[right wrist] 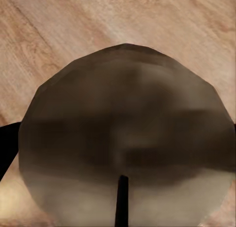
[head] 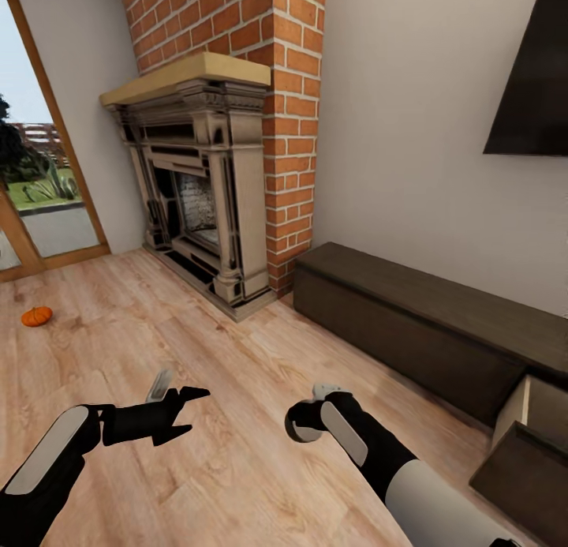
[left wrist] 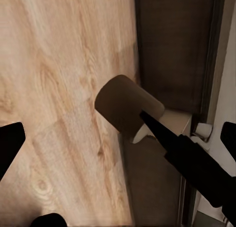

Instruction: Place each of the two pumpkins and all three candles from the living room inside a cabinet in the living room (use any cabinet), then make sure every cabinet is closed, and position the cauldron so it is next to a table in the living room.

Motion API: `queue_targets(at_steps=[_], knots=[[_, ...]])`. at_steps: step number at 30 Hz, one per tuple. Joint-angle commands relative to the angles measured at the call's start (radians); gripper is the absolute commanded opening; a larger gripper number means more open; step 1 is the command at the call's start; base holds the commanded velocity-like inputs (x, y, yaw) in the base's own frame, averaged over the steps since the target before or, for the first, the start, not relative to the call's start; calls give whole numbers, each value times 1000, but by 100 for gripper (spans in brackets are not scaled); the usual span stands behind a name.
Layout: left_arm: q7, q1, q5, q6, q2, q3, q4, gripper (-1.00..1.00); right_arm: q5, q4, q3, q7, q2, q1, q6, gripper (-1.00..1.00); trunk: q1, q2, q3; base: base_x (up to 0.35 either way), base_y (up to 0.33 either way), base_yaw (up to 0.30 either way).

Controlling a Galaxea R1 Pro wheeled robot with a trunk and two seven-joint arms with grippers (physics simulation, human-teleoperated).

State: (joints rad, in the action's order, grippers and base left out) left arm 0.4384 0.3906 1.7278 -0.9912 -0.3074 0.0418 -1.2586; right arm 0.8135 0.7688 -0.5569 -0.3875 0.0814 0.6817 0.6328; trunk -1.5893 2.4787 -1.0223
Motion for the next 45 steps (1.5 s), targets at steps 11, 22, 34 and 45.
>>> queue_targets(at_steps=[11, 22, 34, 45], knots=[[14, 1, 8, 1, -1, 1, -1, 100, 10, -2, -4, -10, -1, 1, 1, -100, 43, -77, 15, -41, 0, 0], [7, 1, 9, 0, -1, 1, -1, 100, 10, 11, -5, -10, -1, 1, -2, -100, 47, -84, 0, -8, -3, 0], [6, 1, 9, 0, -1, 1, -1, 100, 10, 17, -4, 70, -3, 1, -8, -100, 47, -84, -3, -243, -77, -42], [6, 1, 9, 0, -1, 1, -1, 100, 9, 17, -4, 88, -3, 1, -8, -100, 47, -84, -3, -20, -6, -265]])
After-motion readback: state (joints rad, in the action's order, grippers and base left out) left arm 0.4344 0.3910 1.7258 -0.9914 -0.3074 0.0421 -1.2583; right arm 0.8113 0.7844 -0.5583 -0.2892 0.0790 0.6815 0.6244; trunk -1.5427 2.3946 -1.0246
